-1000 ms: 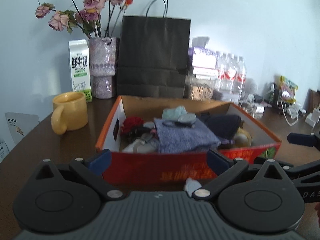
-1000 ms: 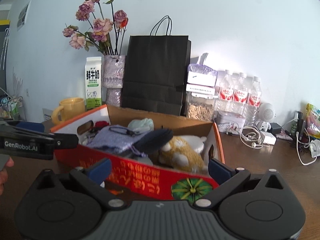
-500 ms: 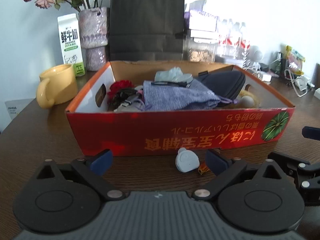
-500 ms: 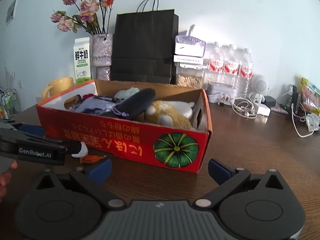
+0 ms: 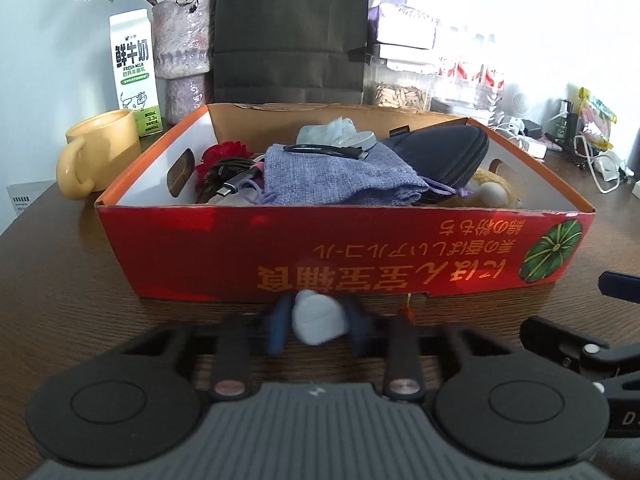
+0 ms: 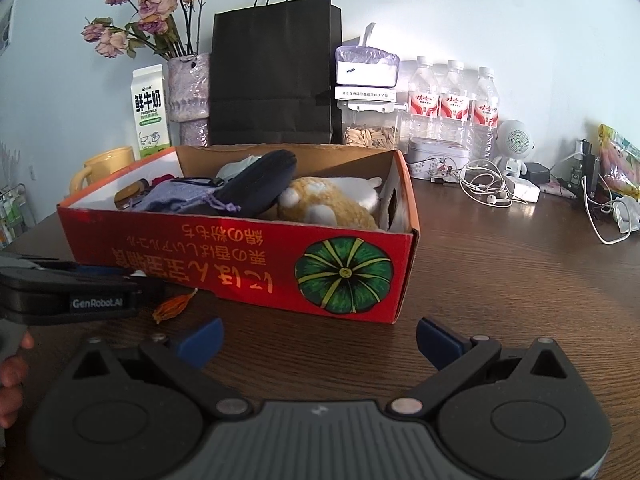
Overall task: Organize objects
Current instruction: 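Grasp the white oval cap on the table with the left tool, then grasp the orange item with the right tool while the left tool holds the white cap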
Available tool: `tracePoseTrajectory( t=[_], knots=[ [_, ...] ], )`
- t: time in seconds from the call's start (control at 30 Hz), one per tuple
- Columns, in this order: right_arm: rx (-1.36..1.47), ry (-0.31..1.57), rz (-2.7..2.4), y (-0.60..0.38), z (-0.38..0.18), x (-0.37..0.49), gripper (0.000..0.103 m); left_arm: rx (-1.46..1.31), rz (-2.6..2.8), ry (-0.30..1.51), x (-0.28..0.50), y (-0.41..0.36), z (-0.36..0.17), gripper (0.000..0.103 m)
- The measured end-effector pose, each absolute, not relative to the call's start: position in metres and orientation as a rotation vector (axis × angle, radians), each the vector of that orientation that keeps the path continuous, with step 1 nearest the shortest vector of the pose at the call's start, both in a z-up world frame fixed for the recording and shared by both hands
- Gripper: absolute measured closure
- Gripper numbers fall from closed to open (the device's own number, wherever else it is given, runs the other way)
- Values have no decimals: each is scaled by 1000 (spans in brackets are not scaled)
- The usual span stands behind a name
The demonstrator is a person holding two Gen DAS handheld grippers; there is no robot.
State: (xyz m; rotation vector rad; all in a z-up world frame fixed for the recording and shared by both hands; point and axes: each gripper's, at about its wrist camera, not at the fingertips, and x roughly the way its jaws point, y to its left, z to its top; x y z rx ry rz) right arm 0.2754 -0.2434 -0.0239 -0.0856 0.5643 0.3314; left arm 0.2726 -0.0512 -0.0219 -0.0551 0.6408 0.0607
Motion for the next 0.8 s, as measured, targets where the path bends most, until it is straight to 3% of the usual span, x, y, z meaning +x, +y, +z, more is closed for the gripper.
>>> tracePoseTrajectory(
  t=[0.67, 0.8],
  knots=[
    [-94, 598, 439, -202, -24, 272, 0, -90, -6, 575, 249, -18, -11, 74],
    [-106, 616, 448, -182, -25, 274, 7, -105, -9, 570, 245, -2, -11, 74]
  ],
)
